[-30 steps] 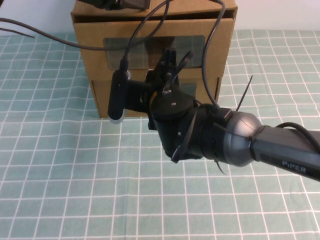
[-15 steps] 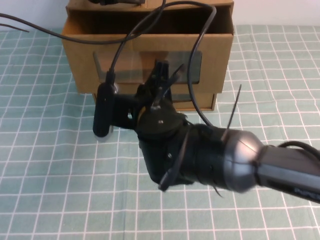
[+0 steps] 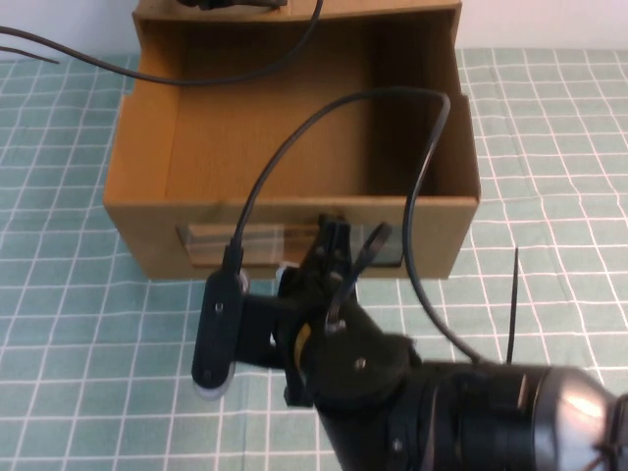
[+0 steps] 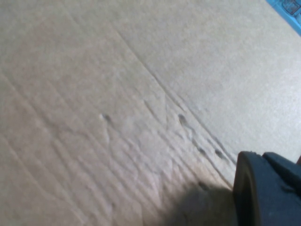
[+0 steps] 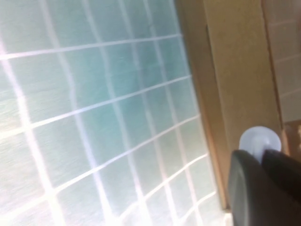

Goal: Open the shoe box
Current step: 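Pull the top drawer of the cardboard box fully open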

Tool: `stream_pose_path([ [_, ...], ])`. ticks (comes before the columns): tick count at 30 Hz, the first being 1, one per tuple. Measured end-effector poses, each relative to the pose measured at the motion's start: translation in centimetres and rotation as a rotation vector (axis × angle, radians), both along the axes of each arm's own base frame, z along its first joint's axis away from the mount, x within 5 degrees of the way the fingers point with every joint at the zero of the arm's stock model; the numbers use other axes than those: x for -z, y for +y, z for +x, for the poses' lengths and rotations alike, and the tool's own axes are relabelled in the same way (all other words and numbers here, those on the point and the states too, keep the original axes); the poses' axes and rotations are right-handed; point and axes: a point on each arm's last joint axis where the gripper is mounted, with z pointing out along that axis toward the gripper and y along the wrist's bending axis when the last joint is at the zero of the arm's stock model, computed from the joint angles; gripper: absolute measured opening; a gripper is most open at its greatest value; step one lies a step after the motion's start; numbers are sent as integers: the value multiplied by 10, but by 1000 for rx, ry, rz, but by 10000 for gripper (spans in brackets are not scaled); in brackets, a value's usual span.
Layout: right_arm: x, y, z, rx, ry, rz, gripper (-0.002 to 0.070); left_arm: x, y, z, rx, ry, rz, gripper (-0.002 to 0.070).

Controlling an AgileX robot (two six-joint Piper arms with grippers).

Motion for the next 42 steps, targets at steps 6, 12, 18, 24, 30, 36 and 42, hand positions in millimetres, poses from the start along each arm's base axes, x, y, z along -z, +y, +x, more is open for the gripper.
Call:
stream_pose_path([
  [6, 7, -1, -10, 2, 22, -10, 11, 0, 0, 0, 0, 0, -2, -5],
  [12, 7, -1, -10, 8, 17, -11, 39, 0, 0, 0, -1, -1, -2, -5],
  [18, 5, -4, -13, 29, 39, 34, 301, 0, 0, 0, 3, -9, 1, -5],
  [24, -22, -4, -20, -70, 16, 131, 445, -11, 3, -6, -7, -46, 28, -5],
  [30, -67, -13, -37, -215, 26, 319, 410, -45, 14, -28, -14, -125, 114, -5],
  [36, -116, -39, -53, -266, 23, 507, 214, -112, 28, -83, -45, -284, 106, -5],
  [42, -167, -85, -71, -268, -23, 686, 11, -173, 49, -157, -125, -447, 129, -5],
])
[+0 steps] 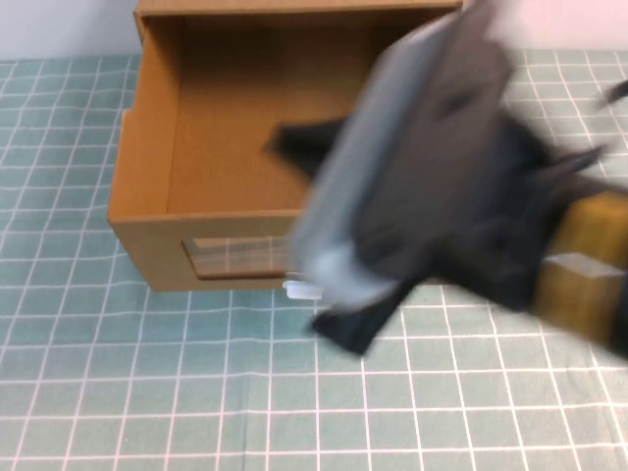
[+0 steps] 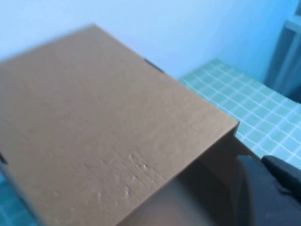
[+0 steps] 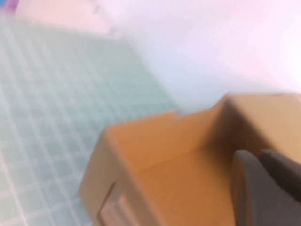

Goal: Open the shoe box
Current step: 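Pull the top drawer of the cardboard box fully open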

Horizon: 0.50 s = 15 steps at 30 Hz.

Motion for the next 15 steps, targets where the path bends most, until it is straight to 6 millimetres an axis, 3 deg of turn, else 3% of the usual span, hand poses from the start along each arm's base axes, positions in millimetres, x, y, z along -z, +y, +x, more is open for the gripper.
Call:
stream_pose_path([
  [4, -27, -39, -11, 50, 26, 119, -7, -34, 16, -58, -59, -121, -1, -5],
  [8, -40, -79, -16, 167, 73, 179, -10, -47, 32, -114, -111, -191, 18, -5],
  [12, -42, -121, -23, 287, 113, 181, -13, -34, 46, -157, -160, -187, 58, -5],
  [15, -27, -144, -30, 317, 141, 169, -13, -12, 54, -182, -191, -150, 99, -5],
])
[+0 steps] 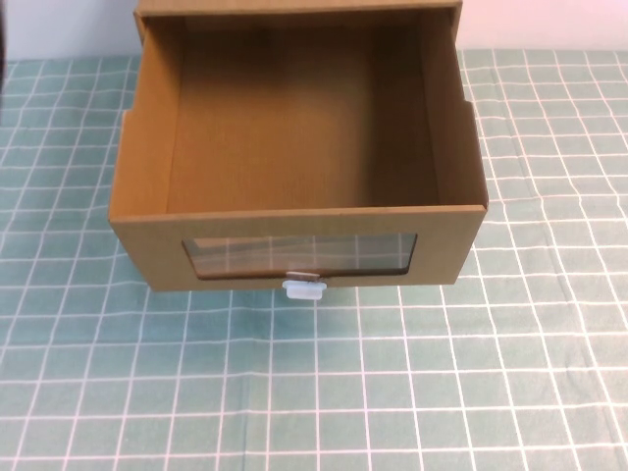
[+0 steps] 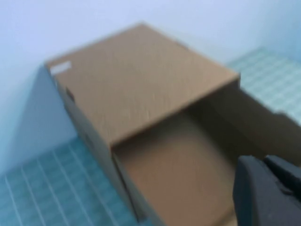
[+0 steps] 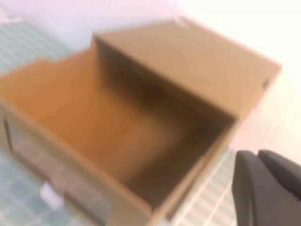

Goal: Open the shoe box
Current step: 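Pull the top drawer of the cardboard box fully open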

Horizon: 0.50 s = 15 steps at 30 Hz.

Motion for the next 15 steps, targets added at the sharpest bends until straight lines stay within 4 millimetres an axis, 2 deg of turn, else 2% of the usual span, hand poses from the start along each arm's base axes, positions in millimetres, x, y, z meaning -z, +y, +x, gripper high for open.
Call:
stream_pose_path([
  [2, 14, -12, -5, 0, 23, -1, -13, 20, 5, -14, -18, 37, 22, -5],
  [6, 49, -35, -14, 6, 86, 25, -13, 76, 15, -42, -60, 123, 70, -5],
  [9, 68, -52, -21, 10, 107, 69, -13, 115, 22, -58, -107, 131, 74, -5],
  [15, 88, -75, -29, 12, 101, 120, -13, 185, 29, -64, -190, 69, 44, -5],
])
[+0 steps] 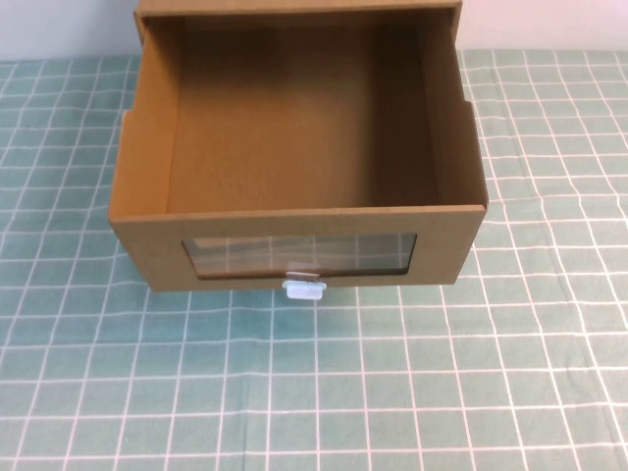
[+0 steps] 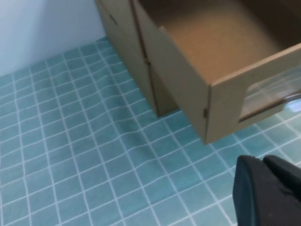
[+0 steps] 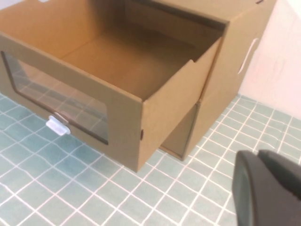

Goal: Open the shoe box
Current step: 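Pull the top drawer of the cardboard box fully open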

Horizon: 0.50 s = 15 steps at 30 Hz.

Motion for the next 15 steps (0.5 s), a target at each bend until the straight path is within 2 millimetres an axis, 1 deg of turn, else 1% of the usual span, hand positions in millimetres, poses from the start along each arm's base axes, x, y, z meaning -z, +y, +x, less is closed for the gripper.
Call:
stream_pose_path([
  [5, 2, -7, -2, 6, -7, 20, -13, 35, 1, 11, -29, 2, 13, -5],
  [10, 3, -7, -2, 6, -6, 17, -13, 69, -1, 20, -32, 95, 33, -5],
  [15, 3, -7, -2, 7, -8, 17, -14, 96, -1, 24, -32, 178, 51, -5],
])
